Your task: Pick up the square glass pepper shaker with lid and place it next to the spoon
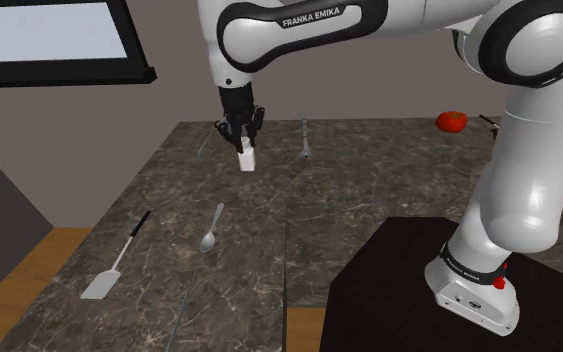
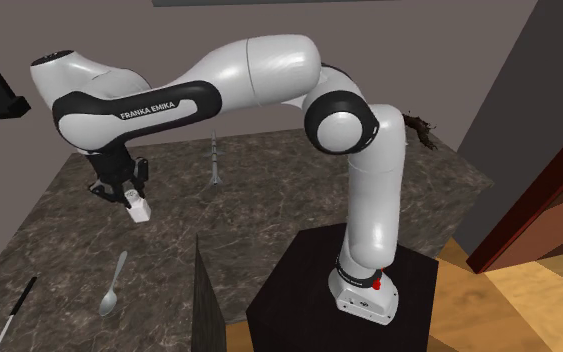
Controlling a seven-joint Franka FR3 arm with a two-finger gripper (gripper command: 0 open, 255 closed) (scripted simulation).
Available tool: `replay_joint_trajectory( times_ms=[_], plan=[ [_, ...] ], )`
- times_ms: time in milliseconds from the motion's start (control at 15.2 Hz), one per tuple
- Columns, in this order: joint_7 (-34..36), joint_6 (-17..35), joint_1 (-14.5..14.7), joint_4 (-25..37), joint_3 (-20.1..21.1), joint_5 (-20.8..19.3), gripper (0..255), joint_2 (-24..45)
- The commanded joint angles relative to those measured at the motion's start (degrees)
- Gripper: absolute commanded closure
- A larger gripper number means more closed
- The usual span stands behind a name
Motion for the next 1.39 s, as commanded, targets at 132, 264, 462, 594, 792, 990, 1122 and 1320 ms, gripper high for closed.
replay_joint_trajectory(
  times_ms=[132, 264, 462, 594, 792, 990, 1122, 1320],
  plan=[
    [3.9, -2.4, 3.1, 9.6, 1.1, -2.0, 255, 7.6],
    [3.9, -0.8, 3.0, 7.9, 1.0, -2.0, 255, 7.5],
    [4.0, 1.5, 2.9, 5.5, 1.0, -2.0, 255, 7.4],
    [4.0, 3.0, 2.8, 4.1, 1.0, -2.0, 255, 7.5],
    [4.1, 5.3, 2.7, 2.0, 0.9, -2.1, 255, 7.6],
    [4.2, 7.5, 2.7, 0.1, 0.9, -2.2, 255, 7.9],
    [4.3, 8.9, 2.7, -1.1, 0.8, -2.3, 255, 8.2],
    [4.4, 11.0, 2.7, -2.8, 0.7, -2.5, 255, 8.6]
  ],
)
